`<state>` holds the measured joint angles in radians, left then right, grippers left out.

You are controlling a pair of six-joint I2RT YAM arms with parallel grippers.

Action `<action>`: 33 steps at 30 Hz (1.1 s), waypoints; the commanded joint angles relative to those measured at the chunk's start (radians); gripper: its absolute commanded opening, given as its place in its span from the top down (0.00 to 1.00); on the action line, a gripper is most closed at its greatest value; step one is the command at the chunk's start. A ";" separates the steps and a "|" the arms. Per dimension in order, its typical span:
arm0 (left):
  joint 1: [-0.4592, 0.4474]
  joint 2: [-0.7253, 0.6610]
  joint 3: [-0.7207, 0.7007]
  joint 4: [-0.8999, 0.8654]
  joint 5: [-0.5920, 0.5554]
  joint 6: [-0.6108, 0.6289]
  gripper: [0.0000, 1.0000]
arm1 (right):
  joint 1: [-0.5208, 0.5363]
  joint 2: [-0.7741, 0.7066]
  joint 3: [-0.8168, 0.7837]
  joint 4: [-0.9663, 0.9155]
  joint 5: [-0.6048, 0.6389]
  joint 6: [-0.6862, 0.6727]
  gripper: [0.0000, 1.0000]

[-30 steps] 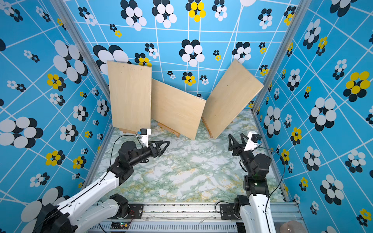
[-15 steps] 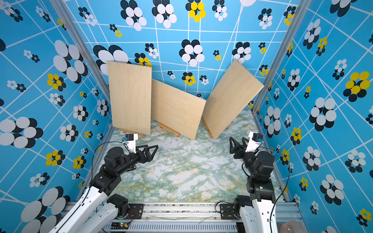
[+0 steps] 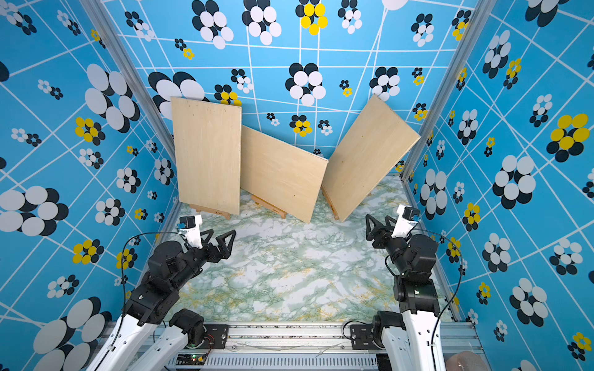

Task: Assemble the easel
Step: Reset both arms

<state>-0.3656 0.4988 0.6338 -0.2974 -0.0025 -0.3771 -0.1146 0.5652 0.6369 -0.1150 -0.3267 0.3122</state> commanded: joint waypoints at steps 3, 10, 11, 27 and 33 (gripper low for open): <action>0.010 -0.017 0.029 -0.076 -0.202 0.079 0.01 | -0.004 0.034 0.036 0.029 0.023 0.045 0.23; 0.011 0.008 0.050 -0.120 -0.348 0.114 0.01 | -0.003 0.102 0.092 -0.090 0.130 -0.002 0.20; 0.013 0.017 0.051 -0.124 -0.364 0.116 0.01 | -0.004 0.112 0.097 -0.098 0.145 0.000 0.18; 0.089 0.220 0.152 -0.199 -0.415 0.151 0.01 | -0.004 0.350 0.262 -0.175 0.411 0.019 0.11; 0.189 0.263 0.163 -0.210 -0.353 0.130 0.01 | -0.009 0.439 0.305 -0.171 0.452 -0.002 0.10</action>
<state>-0.2119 0.7521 0.7670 -0.4824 -0.3870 -0.2424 -0.1158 0.9791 0.9051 -0.2810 0.0750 0.3260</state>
